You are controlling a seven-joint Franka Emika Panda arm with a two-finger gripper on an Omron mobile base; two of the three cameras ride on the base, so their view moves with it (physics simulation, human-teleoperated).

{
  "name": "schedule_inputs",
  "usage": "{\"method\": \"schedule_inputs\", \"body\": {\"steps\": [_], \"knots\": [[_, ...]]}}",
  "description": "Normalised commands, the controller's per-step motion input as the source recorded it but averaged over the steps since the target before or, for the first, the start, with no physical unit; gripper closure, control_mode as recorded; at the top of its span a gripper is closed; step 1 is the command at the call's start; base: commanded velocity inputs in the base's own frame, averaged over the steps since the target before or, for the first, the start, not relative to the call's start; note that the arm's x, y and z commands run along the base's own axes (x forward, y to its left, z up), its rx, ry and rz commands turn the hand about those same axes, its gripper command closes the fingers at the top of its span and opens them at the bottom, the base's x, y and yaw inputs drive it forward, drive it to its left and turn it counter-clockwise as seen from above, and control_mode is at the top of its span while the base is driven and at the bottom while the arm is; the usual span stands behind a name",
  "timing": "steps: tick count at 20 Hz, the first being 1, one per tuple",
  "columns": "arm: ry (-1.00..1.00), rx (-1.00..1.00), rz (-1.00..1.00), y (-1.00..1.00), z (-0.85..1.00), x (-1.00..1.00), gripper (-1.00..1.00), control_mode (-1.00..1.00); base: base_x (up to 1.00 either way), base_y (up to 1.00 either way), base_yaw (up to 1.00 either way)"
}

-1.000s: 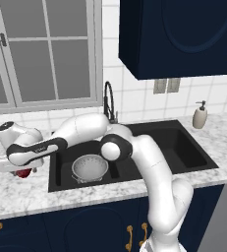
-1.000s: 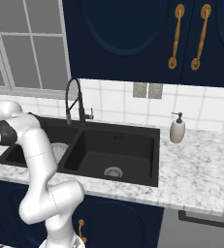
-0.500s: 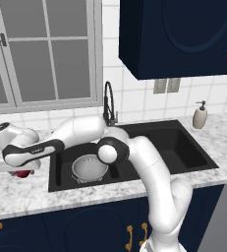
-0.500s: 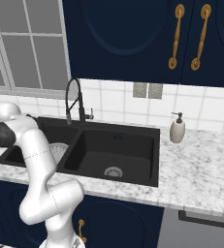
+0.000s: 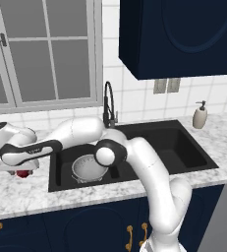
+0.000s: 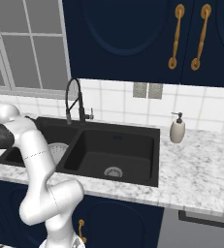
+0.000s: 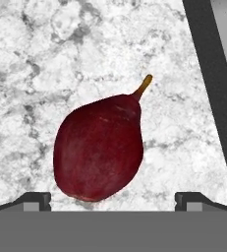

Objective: Put the colander in the sink, put the pear in the colander, and turn on the sink faucet and pour water over the colander.

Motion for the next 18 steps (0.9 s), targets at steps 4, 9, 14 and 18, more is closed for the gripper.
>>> {"method": "schedule_inputs", "body": {"steps": [4,9,14,18], "knots": [[0.0,0.0,-0.12,0.0,0.0,0.01,-1.0,-1.0,0.0,0.0,0.0],[0.0,0.0,-0.17,0.0,0.01,0.03,-1.0,-1.0,0.0,0.0,0.0],[0.0,0.0,-0.17,-0.03,0.0,0.12,-1.0,-1.0,0.0,0.0,0.0],[0.0,0.0,-0.13,-0.03,0.0,0.19,-1.0,-1.0,0.0,0.0,0.0]]}}
